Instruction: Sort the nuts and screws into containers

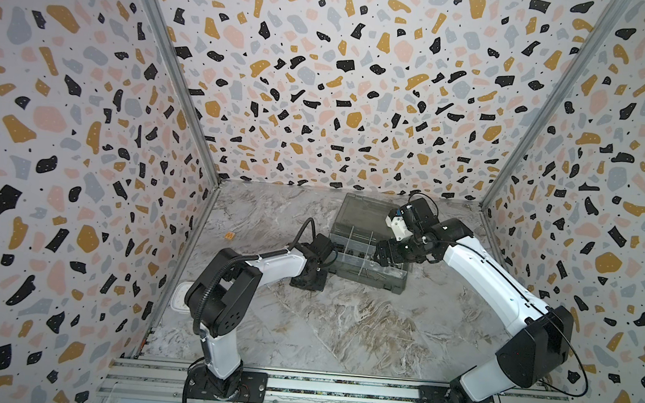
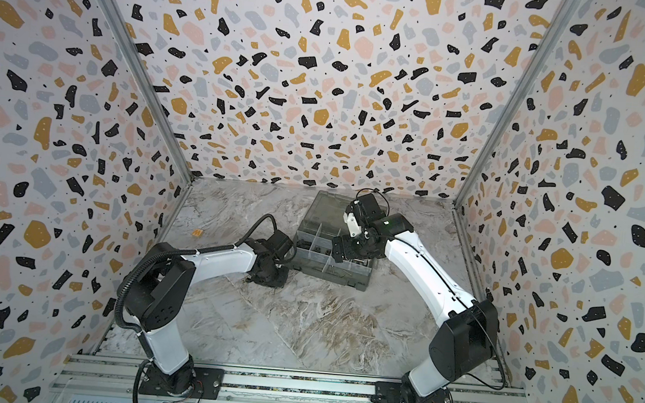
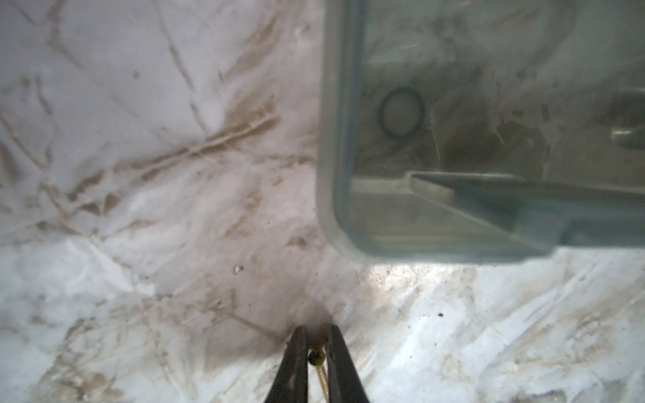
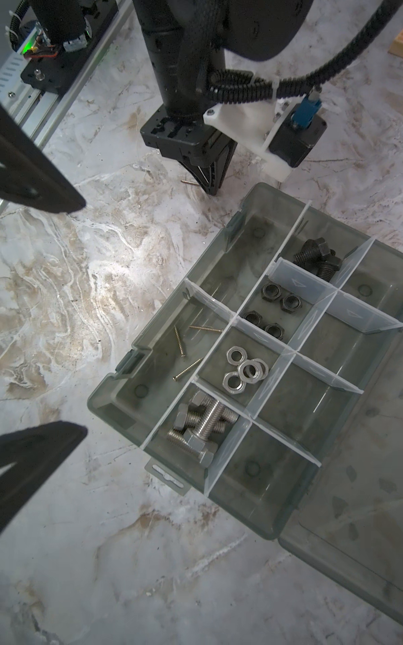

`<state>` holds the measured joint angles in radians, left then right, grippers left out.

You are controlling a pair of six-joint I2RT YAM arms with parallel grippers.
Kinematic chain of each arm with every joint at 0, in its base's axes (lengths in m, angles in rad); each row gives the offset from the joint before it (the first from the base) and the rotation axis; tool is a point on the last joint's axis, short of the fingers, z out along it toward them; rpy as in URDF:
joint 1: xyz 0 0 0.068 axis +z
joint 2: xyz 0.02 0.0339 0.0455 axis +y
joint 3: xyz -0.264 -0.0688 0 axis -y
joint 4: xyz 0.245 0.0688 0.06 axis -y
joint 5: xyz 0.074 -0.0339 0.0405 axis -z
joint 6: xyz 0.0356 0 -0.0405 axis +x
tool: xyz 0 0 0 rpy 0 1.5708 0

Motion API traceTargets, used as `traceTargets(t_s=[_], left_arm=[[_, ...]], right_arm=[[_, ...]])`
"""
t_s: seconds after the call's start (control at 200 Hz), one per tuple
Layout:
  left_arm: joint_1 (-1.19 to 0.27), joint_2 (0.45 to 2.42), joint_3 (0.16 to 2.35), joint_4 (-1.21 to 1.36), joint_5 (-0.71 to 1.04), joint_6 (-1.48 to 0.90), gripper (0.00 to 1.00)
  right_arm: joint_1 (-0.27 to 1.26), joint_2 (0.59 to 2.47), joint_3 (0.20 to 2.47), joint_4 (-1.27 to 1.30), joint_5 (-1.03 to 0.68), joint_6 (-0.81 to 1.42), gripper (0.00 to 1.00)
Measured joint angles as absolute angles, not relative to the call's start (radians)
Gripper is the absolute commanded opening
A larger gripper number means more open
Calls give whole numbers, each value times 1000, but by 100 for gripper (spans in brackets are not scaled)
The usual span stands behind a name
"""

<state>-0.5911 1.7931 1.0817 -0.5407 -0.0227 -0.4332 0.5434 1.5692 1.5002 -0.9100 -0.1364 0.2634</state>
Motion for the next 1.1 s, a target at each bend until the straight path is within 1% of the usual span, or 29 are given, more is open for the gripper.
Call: traceTargets(t_s=[0.185,0.481,0.826,0.896,1.046,1.101], left_arm=[[-591,1801,1103,-557,-13,-430,20],[-591,1794,1122,-579,-10,-431,22],[-591,1776,1070,-564,-7,-442,22],[-591,1774,1062,-556,-7,-442,20],[-590,1772,1058,-551,-5,-447,10],[-590,1771,1057,-549,-4,-448,9]], right_arm=[[543,1569,1500,-914,-130,263,95],[543,1569,1499,-916,-123,263,95],[543,1566,1499,-917,-123,263,95],[543,1562,1496,-919,-123,263,95],[543,1556,1489,-921,-125,263,95],[543,1550,1481,-921,-126,263,95]])
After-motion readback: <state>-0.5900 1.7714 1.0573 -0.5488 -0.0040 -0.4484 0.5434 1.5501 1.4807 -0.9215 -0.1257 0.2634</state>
